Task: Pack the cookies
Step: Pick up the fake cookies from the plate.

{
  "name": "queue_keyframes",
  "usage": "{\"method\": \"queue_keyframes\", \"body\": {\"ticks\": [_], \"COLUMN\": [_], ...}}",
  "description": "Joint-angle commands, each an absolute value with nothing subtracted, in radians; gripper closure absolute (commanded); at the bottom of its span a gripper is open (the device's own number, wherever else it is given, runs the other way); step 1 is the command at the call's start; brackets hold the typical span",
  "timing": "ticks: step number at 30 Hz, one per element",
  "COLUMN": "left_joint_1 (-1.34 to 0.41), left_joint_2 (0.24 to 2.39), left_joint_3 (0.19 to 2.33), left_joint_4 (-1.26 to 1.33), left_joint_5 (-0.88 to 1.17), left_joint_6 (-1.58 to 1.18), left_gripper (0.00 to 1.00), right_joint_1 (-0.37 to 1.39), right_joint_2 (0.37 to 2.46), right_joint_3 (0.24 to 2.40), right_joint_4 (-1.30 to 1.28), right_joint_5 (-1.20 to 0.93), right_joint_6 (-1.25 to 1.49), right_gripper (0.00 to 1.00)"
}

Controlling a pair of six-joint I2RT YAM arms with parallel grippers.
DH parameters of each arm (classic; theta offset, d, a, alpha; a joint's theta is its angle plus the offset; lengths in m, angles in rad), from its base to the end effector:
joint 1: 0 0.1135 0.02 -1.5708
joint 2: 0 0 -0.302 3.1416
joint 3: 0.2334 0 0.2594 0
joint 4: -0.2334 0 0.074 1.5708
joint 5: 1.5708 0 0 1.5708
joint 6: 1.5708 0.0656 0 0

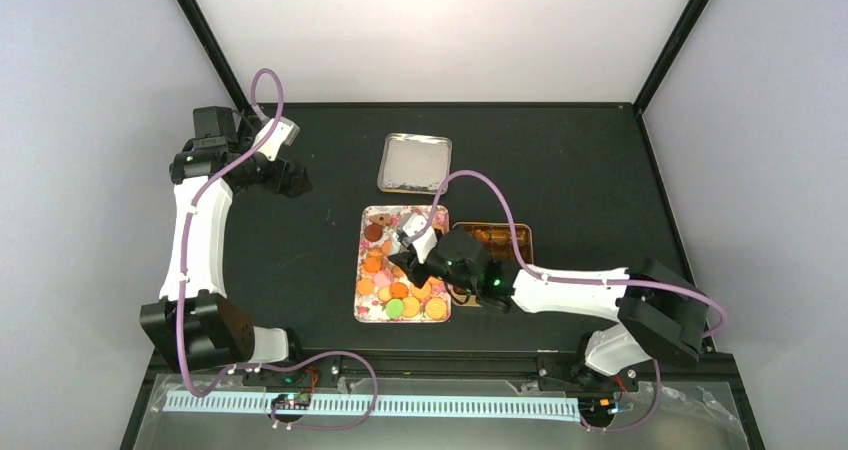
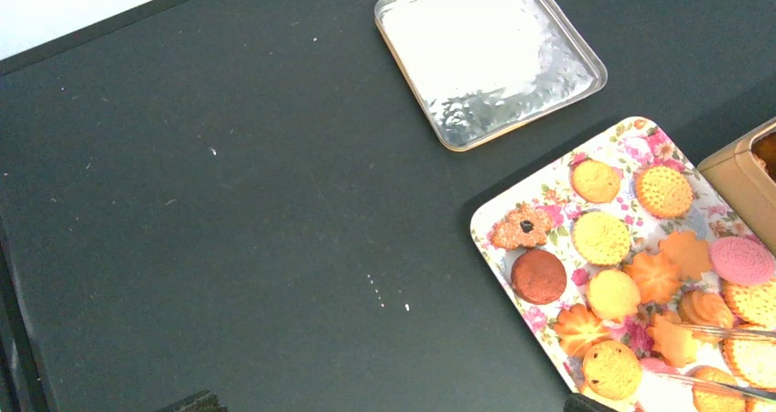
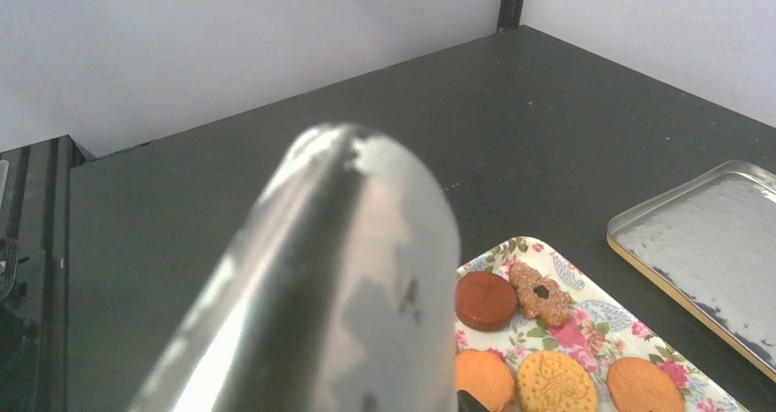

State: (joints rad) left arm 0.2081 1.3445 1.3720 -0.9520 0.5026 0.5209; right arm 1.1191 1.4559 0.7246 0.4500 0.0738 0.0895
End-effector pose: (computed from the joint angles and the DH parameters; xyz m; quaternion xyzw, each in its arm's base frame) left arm 0.2825 0.0274 0.3697 0.2211 0.8949 -0.1107 0.3714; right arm 0.1559 0.3103 0.2509 -0.3739 0.7061 0.3170 0.5110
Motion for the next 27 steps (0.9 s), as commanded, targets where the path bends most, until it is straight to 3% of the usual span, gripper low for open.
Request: {"method": "queue_keyframes", "body": {"ticks": [1,15,22,27], "left_joint_1": [0.212,0.213,0.212,0.212], "left_joint_2": [1.337,1.339,1.337,1.342], "left_joint_3": [1.386,1.390,1.385,1.386], "left_joint_4": [-0.949,-0.953,-0.956,-0.959], "left_joint_5": [0.529,0.535,0.532,0.547], "left_joint_6": [0.532,0.532,0.535,0.532], "left_gripper": [0.01,0.01,0.01,0.02], "right_joint_1": [1.132,1.118,1.103,1.080], "right_joint_2": [1.425,1.567,1.574,1.550], "right_joint_3": [0.709,0.849,0.845,0.825], "right_joint_4": [0.436,0.431,0.429,0.428], "right_joint_5": [0.092,0.184,0.195,0.198], "right_joint_6": [0.106,0.024,0.046,0.037], "right_gripper": [0.67,0.66,0.79,0.82]}}
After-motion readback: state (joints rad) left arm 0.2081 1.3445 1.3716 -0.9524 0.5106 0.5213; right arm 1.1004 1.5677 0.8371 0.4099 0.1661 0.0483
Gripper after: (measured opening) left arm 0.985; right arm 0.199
